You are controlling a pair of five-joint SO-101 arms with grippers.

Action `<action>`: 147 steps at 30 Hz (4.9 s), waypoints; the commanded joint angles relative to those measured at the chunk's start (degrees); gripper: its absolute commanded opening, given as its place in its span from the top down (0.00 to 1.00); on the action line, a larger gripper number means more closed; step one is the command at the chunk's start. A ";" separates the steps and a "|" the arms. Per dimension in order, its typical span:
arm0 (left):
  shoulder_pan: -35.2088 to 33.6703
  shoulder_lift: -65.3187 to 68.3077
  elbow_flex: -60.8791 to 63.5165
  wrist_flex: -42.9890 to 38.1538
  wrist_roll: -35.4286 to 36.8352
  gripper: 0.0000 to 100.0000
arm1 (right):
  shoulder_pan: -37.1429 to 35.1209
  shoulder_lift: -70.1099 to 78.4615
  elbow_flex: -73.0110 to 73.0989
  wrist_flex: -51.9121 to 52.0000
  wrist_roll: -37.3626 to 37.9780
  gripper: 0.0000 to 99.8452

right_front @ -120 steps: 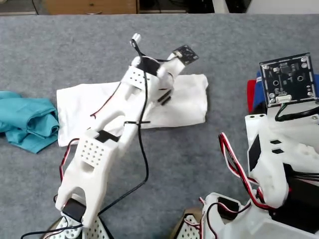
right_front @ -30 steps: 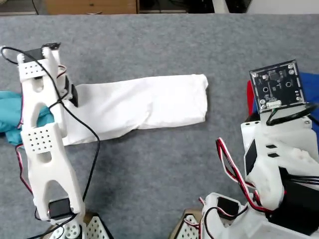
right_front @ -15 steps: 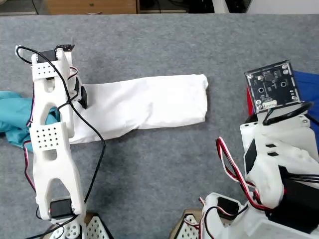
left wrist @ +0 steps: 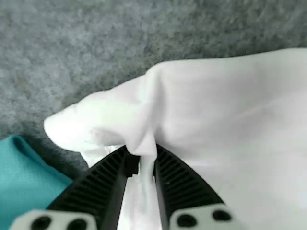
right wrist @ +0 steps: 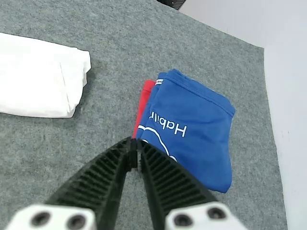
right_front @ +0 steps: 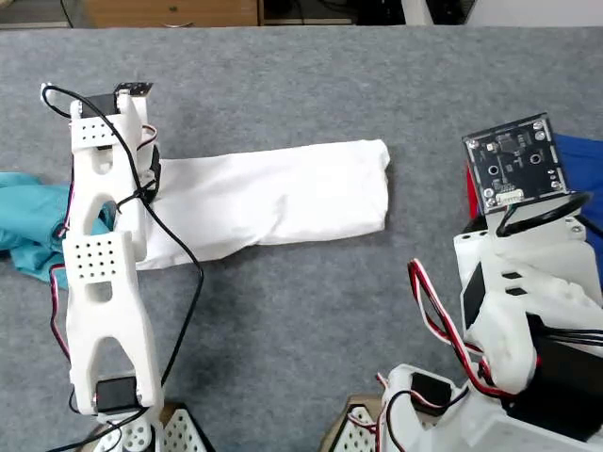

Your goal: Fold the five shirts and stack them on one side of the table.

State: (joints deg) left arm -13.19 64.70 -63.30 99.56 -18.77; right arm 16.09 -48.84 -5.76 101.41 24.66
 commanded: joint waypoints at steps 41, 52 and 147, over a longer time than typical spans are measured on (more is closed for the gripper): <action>38.95 -33.36 4.92 -8.09 22.95 0.98 | 0.66 0.04 0.22 0.53 0.70 1.00; 42.81 -27.38 5.19 -17.49 24.97 0.98 | 0.66 -0.04 0.22 0.53 0.70 1.00; -31.12 -67.56 37.36 1.23 -3.78 0.95 | -31.16 39.08 10.95 -26.37 6.24 1.00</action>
State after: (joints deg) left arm -44.84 -0.62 -25.93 100.18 -22.55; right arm -11.52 -6.55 7.43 79.69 30.73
